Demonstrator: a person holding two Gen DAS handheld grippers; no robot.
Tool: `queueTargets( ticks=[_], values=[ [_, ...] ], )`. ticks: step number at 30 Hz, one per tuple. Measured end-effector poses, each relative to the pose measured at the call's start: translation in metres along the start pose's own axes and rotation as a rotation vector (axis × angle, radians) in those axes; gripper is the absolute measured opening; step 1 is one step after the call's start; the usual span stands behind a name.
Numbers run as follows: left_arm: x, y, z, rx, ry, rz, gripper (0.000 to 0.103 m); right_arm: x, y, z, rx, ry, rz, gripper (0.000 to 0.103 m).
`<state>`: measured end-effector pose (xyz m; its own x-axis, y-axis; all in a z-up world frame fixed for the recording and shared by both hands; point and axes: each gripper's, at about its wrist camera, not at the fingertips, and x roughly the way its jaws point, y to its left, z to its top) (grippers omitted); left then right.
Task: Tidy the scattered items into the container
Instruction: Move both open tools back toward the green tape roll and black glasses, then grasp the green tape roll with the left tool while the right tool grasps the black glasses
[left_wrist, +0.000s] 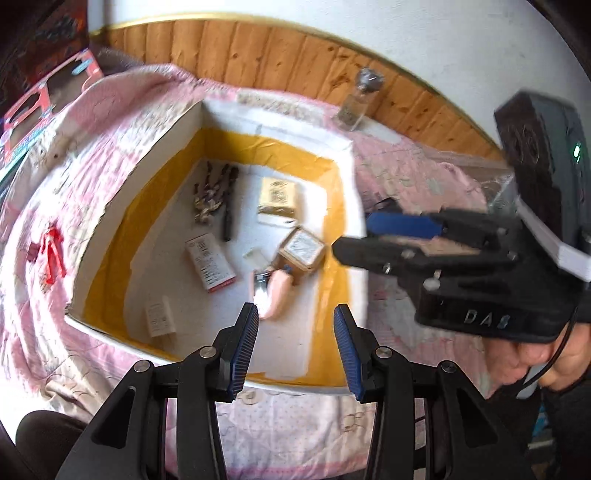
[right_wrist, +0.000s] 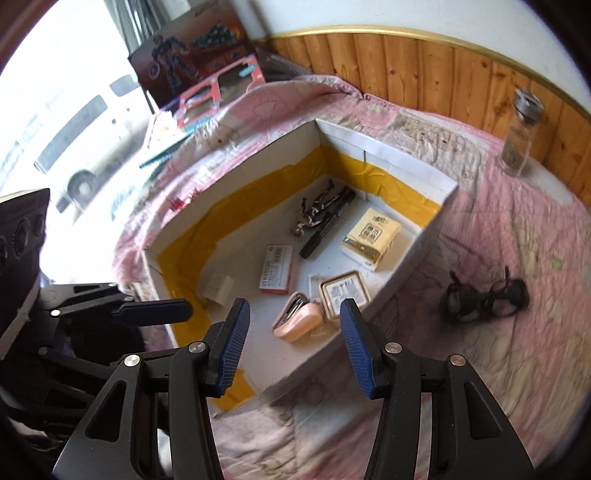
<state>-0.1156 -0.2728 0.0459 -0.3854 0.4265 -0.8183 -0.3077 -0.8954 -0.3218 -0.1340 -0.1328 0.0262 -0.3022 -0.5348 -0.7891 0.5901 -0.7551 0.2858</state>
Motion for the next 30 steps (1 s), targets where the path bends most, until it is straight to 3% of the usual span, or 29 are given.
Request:
queueTargets(
  ticks=[3,10,15,20,22,25,27,30],
  values=[
    [-0.001,-0.020,-0.001,0.035,-0.015,-0.048,0.044,-0.020,-0.023,-0.020,0.126,-0.070,0.031,0.054],
    [0.023,-0.071,0.004,0.111,0.037,-0.107,0.044,-0.043,-0.115,-0.052,0.457,-0.178,-0.013,0.054],
    [0.048,-0.100,0.013,0.130,0.072,-0.130,0.044,-0.017,-0.182,-0.056,0.671,-0.176,-0.053,0.056],
    [0.069,-0.109,0.031,0.116,0.080,-0.119,0.044,0.024,-0.237,-0.040,0.778,-0.153,-0.090,0.056],
    [0.074,-0.110,0.039,0.110,0.078,-0.114,0.044,0.042,-0.252,-0.028,0.777,-0.116,-0.115,0.056],
    [0.084,-0.109,0.048,0.099,0.074,-0.107,0.044,0.070,-0.260,-0.014,0.652,0.033,-0.232,0.052],
    [0.092,-0.111,0.055,0.100,0.076,-0.108,0.044,0.067,-0.258,-0.010,0.506,0.107,-0.350,0.053],
    [0.113,-0.116,0.068,0.109,0.084,-0.098,0.044,0.045,-0.268,-0.022,0.387,0.132,-0.459,0.054]
  ],
)
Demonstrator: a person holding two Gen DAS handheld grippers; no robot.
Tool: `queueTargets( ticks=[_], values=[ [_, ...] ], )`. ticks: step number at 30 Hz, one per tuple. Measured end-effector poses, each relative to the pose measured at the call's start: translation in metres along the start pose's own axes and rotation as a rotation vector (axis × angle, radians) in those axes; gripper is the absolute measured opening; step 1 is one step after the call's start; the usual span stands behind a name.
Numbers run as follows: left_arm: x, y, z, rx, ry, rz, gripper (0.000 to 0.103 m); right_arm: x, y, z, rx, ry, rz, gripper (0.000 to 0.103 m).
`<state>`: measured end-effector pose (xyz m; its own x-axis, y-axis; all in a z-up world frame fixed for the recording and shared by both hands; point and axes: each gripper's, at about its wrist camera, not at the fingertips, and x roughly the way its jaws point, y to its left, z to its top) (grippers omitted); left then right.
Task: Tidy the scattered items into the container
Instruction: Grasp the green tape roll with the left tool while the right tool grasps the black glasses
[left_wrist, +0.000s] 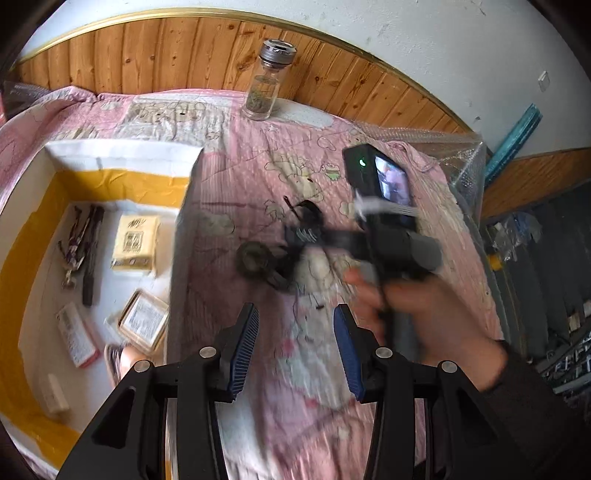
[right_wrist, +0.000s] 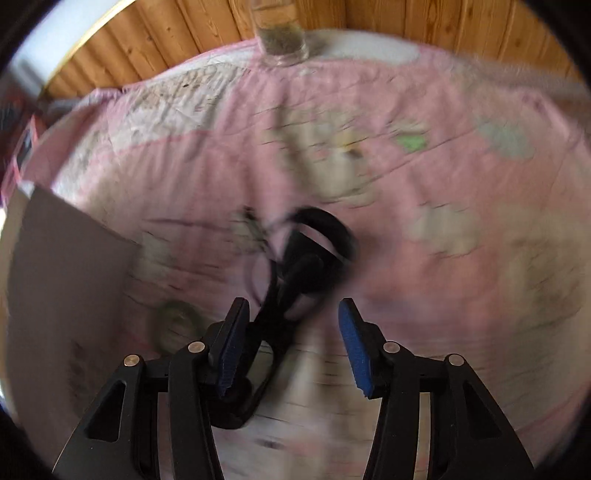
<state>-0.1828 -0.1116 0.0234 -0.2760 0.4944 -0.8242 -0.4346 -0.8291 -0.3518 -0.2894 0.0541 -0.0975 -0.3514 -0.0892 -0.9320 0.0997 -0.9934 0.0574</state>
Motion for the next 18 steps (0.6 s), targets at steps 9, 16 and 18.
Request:
queueTargets(
  ticks=[9,16,18],
  values=[
    [0.103,-0.001,0.028,0.020,0.096,0.135,0.046,-0.015,-0.082,-0.035,0.069,-0.018,0.080,0.057],
    [0.142,0.029,0.032,-0.056,0.120,0.184,0.047,-0.014,-0.076,-0.044,0.137,-0.069,0.187,0.057],
    [0.143,0.027,0.032,-0.029,0.097,0.210,0.051,-0.009,-0.075,-0.045,0.150,-0.075,0.202,0.057]
  ],
)
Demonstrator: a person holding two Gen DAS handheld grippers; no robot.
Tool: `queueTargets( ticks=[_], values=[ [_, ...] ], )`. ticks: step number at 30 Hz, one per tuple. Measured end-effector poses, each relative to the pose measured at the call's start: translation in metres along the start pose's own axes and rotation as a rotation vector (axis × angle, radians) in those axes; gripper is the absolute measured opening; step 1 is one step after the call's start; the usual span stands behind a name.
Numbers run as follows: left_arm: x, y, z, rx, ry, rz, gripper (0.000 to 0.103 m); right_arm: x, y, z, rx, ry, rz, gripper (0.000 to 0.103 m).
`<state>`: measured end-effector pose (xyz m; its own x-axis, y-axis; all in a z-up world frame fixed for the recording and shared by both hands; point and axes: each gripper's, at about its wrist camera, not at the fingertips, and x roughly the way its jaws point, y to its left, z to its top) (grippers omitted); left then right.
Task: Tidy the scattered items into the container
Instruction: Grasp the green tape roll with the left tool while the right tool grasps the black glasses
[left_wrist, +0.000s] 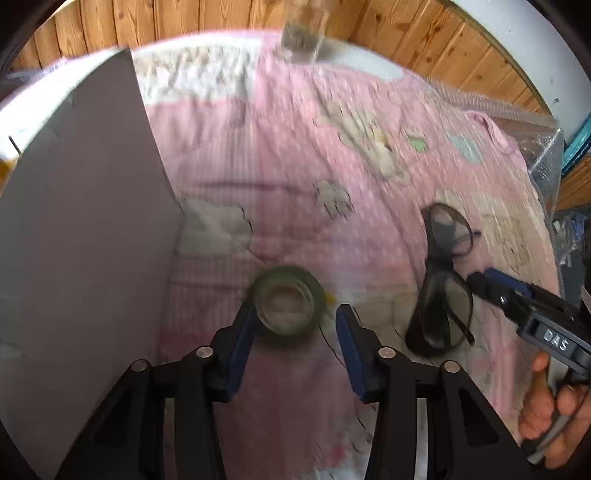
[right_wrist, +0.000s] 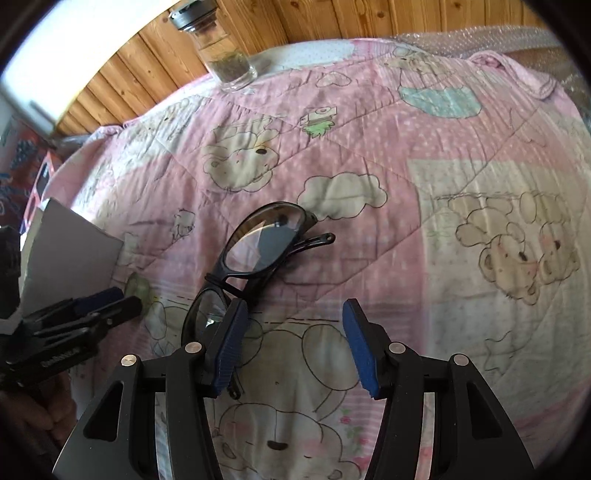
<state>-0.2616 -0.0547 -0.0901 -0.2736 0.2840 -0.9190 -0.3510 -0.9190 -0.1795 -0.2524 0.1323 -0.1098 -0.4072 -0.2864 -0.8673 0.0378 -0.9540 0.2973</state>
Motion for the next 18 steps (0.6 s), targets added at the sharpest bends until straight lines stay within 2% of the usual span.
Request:
queueTargets(
  ticks=[2,4,5,6,7,8,14,15,16,18],
  values=[
    [0.002,-0.006,0.000,0.025,-0.023,0.017,0.059,0.004,-0.002,-0.001,0.008,-0.002,0.014,0.057],
    [0.004,-0.012,-0.002,0.066,-0.041,0.048,0.059,0.006,-0.001,-0.002,0.007,-0.008,0.028,0.057],
    [0.005,-0.015,-0.002,0.092,-0.051,0.071,0.049,0.005,0.000,-0.002,0.009,-0.014,0.041,0.057],
    [0.003,-0.017,-0.003,0.118,-0.059,0.076,0.031,0.004,0.000,-0.002,0.014,-0.020,0.061,0.057],
    [0.003,-0.018,-0.004,0.126,-0.049,0.049,0.020,0.002,0.000,0.000,0.023,-0.028,0.089,0.057],
    [0.005,-0.017,-0.005,0.114,-0.032,0.033,0.017,0.001,0.001,0.001,0.034,-0.038,0.105,0.057],
    [0.004,-0.014,-0.008,0.102,-0.018,0.023,0.017,-0.002,0.005,0.006,0.107,-0.066,0.185,0.057],
    [0.005,-0.012,-0.007,0.086,-0.015,0.025,0.024,-0.001,0.006,0.007,0.112,-0.065,0.191,0.057],
    [0.006,-0.009,-0.007,0.067,-0.016,0.022,0.027,0.001,0.010,0.008,0.108,-0.064,0.189,0.058],
    [0.007,-0.005,-0.008,0.043,-0.013,-0.016,0.037,0.005,0.016,0.009,0.087,-0.063,0.172,0.061]
  ],
)
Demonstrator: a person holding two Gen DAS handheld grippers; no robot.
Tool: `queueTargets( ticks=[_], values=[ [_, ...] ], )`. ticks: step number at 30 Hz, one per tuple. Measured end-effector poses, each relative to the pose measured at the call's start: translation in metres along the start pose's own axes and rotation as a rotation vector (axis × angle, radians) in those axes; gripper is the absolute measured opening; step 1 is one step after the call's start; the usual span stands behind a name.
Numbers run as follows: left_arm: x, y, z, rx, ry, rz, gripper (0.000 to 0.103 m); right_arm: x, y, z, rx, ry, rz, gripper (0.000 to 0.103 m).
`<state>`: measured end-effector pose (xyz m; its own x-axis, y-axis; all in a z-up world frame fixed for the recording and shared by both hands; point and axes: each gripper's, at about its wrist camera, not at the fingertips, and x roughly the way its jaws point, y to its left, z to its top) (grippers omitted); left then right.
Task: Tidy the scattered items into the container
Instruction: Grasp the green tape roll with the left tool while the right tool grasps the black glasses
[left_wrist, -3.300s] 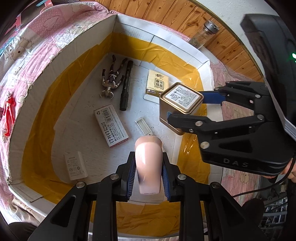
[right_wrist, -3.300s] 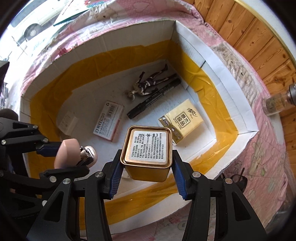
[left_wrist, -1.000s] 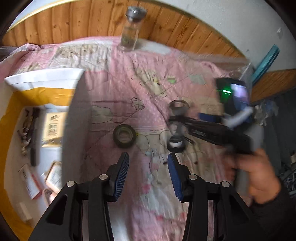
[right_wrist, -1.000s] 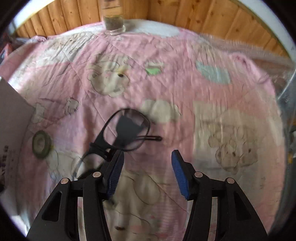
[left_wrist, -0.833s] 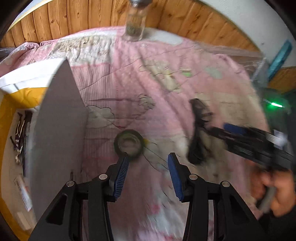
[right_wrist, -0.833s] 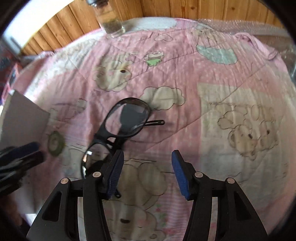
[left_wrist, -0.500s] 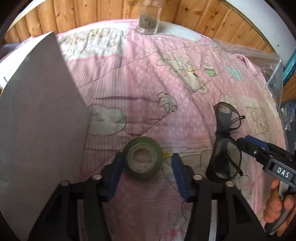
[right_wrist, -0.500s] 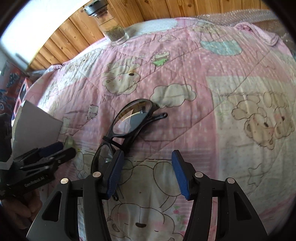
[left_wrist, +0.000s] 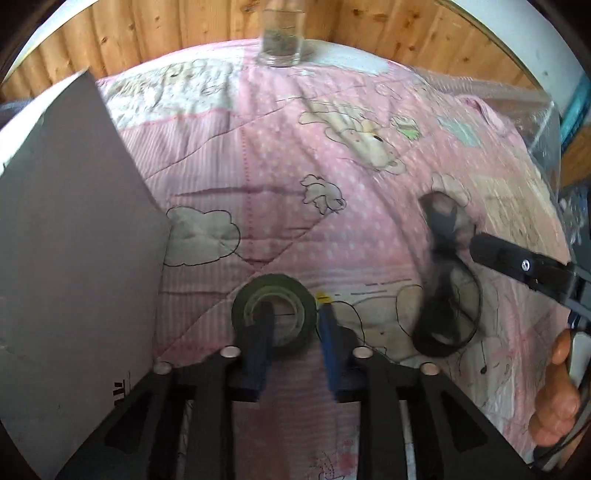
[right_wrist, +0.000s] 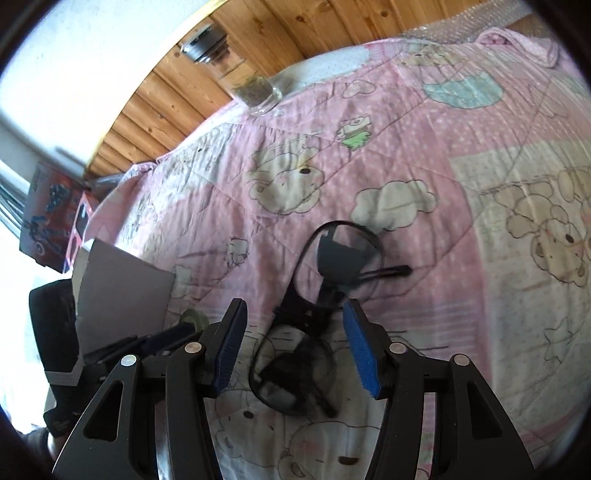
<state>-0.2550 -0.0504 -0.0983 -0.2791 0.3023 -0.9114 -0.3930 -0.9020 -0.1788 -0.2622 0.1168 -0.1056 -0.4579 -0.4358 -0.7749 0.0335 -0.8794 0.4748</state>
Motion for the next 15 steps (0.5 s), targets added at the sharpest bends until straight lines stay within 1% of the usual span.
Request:
queueTargets(
  ticks=[1,2,4,5,6,7,9,10,11,12,13,14,15],
  values=[
    [0.002,0.001,-0.001,-0.002,0.003,-0.023,0.039,0.003,0.003,0.000,-0.013,-0.006,-0.021,0.061],
    [0.003,-0.001,-0.001,0.009,-0.004,-0.034,0.044,0.006,0.006,0.001,-0.030,-0.008,-0.050,0.061],
    [0.004,-0.006,0.001,0.031,-0.002,-0.033,0.046,0.018,0.006,0.000,-0.044,0.015,-0.101,0.061],
    [0.005,-0.008,0.001,0.041,0.001,-0.024,0.039,0.021,0.002,-0.001,-0.028,0.018,-0.096,0.061],
    [0.006,-0.010,0.002,0.057,0.003,-0.005,0.020,0.021,-0.002,-0.002,-0.010,0.008,-0.081,0.060],
    [0.006,-0.010,0.001,0.068,0.003,0.011,0.018,0.019,-0.003,-0.004,-0.007,-0.001,-0.075,0.059],
    [0.003,-0.007,0.000,0.066,0.007,-0.003,0.016,0.017,-0.004,-0.005,-0.011,-0.004,-0.071,0.057],
    [0.001,-0.007,-0.001,0.066,0.011,-0.007,0.016,0.016,-0.004,-0.006,-0.009,-0.002,-0.054,0.045],
    [-0.001,-0.007,-0.002,0.070,0.013,-0.011,0.015,0.016,-0.003,-0.006,-0.009,0.003,-0.033,0.036],
    [-0.004,-0.009,-0.004,0.073,0.013,-0.013,0.015,0.014,-0.001,-0.006,-0.015,0.002,-0.030,0.032],
    [-0.008,-0.010,-0.005,0.073,0.012,-0.017,0.015,0.012,0.001,-0.006,-0.023,0.002,-0.023,0.021],
    [-0.009,-0.011,-0.005,0.070,0.011,-0.023,0.014,0.010,0.001,-0.006,-0.023,0.004,-0.006,0.016],
    [-0.013,-0.010,-0.006,0.067,0.009,-0.030,0.014,0.008,0.001,-0.006,-0.013,0.006,0.008,0.015]
  ],
)
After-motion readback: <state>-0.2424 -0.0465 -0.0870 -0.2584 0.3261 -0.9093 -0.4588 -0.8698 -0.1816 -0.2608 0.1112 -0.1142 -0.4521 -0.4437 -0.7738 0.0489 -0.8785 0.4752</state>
